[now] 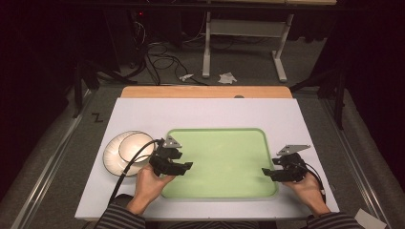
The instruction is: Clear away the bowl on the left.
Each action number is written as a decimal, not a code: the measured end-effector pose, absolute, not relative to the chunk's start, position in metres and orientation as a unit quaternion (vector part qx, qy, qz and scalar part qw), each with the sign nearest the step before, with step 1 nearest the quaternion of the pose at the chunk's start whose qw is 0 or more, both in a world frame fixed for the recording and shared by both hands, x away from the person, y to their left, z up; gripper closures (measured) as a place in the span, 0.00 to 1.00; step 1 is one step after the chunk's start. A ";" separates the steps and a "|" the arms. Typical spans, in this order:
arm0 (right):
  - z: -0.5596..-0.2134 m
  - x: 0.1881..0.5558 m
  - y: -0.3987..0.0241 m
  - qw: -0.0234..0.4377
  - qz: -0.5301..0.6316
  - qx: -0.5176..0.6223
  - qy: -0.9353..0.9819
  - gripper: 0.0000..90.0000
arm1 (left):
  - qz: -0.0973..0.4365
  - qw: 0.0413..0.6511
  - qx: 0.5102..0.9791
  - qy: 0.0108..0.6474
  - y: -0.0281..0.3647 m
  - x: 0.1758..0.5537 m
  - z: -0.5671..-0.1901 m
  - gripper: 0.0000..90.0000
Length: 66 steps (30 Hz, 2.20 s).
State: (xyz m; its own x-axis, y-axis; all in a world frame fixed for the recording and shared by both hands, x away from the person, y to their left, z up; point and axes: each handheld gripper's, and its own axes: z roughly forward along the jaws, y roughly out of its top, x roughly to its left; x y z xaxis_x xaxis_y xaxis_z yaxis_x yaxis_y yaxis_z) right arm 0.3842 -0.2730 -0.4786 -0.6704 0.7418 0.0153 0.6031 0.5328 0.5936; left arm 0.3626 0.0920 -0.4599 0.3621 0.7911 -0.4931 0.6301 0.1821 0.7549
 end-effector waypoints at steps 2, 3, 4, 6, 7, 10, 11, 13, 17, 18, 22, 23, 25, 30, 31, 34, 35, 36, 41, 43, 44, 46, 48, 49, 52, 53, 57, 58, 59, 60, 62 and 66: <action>-0.478 0.384 -0.273 0.121 0.287 0.391 0.866 0.44 | 0.076 0.527 0.635 0.560 0.092 0.363 -0.460 0.48; -0.478 0.384 -0.273 0.121 0.288 0.391 0.866 0.44 | 0.076 0.526 0.635 0.561 0.092 0.363 -0.461 0.48; -0.478 0.383 -0.273 0.121 0.288 0.391 0.866 0.44 | 0.076 0.525 0.636 0.561 0.093 0.363 -0.461 0.48; -0.478 0.383 -0.273 0.121 0.288 0.391 0.866 0.44 | 0.076 0.526 0.633 0.563 0.093 0.363 -0.461 0.48; -0.478 0.383 -0.273 0.122 0.288 0.389 0.867 0.44 | 0.074 0.527 0.631 0.565 0.094 0.363 -0.460 0.48; -0.478 0.383 -0.273 0.122 0.288 0.391 0.866 0.44 | 0.072 0.523 0.632 0.568 0.095 0.364 -0.462 0.48; -0.478 0.383 -0.273 0.121 0.288 0.392 0.865 0.43 | 0.070 0.523 0.630 0.569 0.095 0.365 -0.463 0.48; -0.479 0.384 -0.273 0.121 0.289 0.390 0.866 0.43 | 0.071 0.523 0.631 0.569 0.096 0.365 -0.463 0.48; -0.479 0.384 -0.273 0.119 0.285 0.393 0.866 0.42 | 0.071 0.523 0.630 0.570 0.095 0.365 -0.463 0.47; -0.479 0.384 -0.273 0.119 0.285 0.394 0.866 0.42 | 0.072 0.522 0.630 0.570 0.095 0.365 -0.463 0.47; -0.480 0.385 -0.273 0.121 0.282 0.395 0.866 0.42 | 0.072 0.523 0.630 0.569 0.096 0.365 -0.463 0.47; -0.480 0.385 -0.273 0.120 0.282 0.395 0.866 0.42 | 0.072 0.524 0.629 0.570 0.097 0.365 -0.463 0.47; -0.480 0.385 -0.273 0.120 0.284 0.395 0.865 0.41 | 0.068 0.524 0.629 0.571 0.098 0.366 -0.463 0.46; -0.479 0.385 -0.272 0.123 0.284 0.391 0.867 0.41 | 0.072 0.526 0.623 0.575 0.100 0.367 -0.462 0.46; -0.479 0.385 -0.272 0.124 0.283 0.390 0.867 0.41 | 0.072 0.527 0.623 0.574 0.100 0.367 -0.462 0.46; -0.479 0.384 -0.273 0.126 0.287 0.392 0.865 0.41 | 0.074 0.528 0.621 0.574 0.100 0.367 -0.462 0.46; -0.479 0.384 -0.273 0.126 0.287 0.392 0.865 0.41 | 0.075 0.528 0.621 0.574 0.101 0.367 -0.462 0.46; -0.479 0.385 -0.273 0.126 0.286 0.392 0.865 0.41 | 0.076 0.530 0.619 0.575 0.101 0.368 -0.461 0.45; -0.479 0.386 -0.273 0.125 0.282 0.398 0.864 0.42 | 0.084 0.537 0.605 0.582 0.106 0.376 -0.458 0.45; -0.478 0.386 -0.274 0.124 0.281 0.401 0.863 0.42 | 0.089 0.534 0.601 0.588 0.109 0.378 -0.458 0.44; -0.478 0.386 -0.274 0.125 0.284 0.399 0.863 0.42 | 0.092 0.533 0.602 0.587 0.110 0.379 -0.458 0.44; -0.478 0.386 -0.275 0.124 0.284 0.399 0.863 0.42 | 0.095 0.535 0.601 0.586 0.110 0.379 -0.458 0.44; -0.479 0.386 -0.274 0.121 0.282 0.403 0.862 0.42 | 0.099 0.537 0.600 0.585 0.110 0.379 -0.458 0.44; -0.478 0.386 -0.274 0.122 0.280 0.400 0.864 0.43 | 0.099 0.537 0.600 0.584 0.110 0.379 -0.457 0.44; -0.479 0.386 -0.274 0.122 0.280 0.399 0.864 0.43 | 0.102 0.542 0.592 0.588 0.112 0.380 -0.455 0.43; -0.479 0.386 -0.274 0.122 0.279 0.401 0.864 0.43 | 0.102 0.542 0.591 0.589 0.113 0.379 -0.453 0.43; -0.479 0.386 -0.274 0.121 0.283 0.400 0.863 0.43 | 0.104 0.548 0.584 0.590 0.116 0.379 -0.449 0.44; -0.479 0.386 -0.274 0.122 0.280 0.399 0.865 0.43 | 0.103 0.548 0.583 0.591 0.117 0.380 -0.449 0.44; -0.479 0.386 -0.274 0.122 0.280 0.399 0.865 0.43 | 0.103 0.547 0.583 0.592 0.118 0.380 -0.448 0.44; -0.479 0.386 -0.274 0.122 0.283 0.400 0.863 0.43 | 0.102 0.548 0.582 0.592 0.118 0.380 -0.448 0.44; -0.479 0.386 -0.274 0.121 0.280 0.400 0.864 0.43 | 0.100 0.548 0.581 0.594 0.118 0.380 -0.447 0.43; -0.478 0.386 -0.274 0.121 0.280 0.399 0.865 0.43 | 0.095 0.549 0.582 0.592 0.119 0.380 -0.447 0.43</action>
